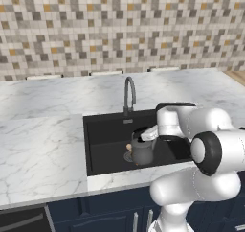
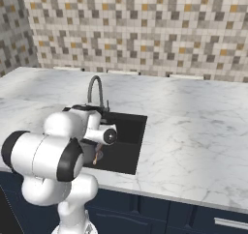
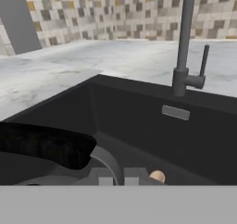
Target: Open the cabinet, pick the kettle from the cabinet, and place it in the sink.
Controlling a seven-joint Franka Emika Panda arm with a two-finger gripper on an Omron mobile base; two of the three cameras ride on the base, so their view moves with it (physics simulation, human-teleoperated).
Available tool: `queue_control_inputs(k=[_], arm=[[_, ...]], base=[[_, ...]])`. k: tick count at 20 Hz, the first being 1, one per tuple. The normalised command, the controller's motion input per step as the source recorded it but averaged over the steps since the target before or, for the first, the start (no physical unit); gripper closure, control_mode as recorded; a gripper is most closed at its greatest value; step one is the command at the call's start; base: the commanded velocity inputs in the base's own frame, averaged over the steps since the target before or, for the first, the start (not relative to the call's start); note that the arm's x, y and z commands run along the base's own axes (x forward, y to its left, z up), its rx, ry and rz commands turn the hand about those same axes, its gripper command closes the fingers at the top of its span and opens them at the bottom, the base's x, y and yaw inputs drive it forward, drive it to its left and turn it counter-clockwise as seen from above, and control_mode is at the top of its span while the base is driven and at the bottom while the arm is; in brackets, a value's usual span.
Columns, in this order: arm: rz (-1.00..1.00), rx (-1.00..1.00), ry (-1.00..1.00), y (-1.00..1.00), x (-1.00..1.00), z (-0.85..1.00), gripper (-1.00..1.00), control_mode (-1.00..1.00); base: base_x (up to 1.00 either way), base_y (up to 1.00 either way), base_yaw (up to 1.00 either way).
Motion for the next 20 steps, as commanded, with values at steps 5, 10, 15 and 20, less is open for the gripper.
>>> queue_control_inputs(k=[5, 10, 15, 20], arm=[[0.0, 0.0, 0.0, 0.0, 0.1, -0.31, 1.0, -1.0], [0.0, 0.0, 0.0, 0.0, 0.13, -0.28, 1.0, -1.0], [0.0, 0.0, 0.0, 0.0, 0.16, -0.28, 1.0, -1.0], [0.0, 0.0, 0.0, 0.0, 0.17, -0.28, 1.0, -1.0]], base=[[0.0, 0.0, 0.0], [0.0, 0.0, 0.0], [0.0, 0.0, 0.0], [0.0, 0.0, 0.0]])
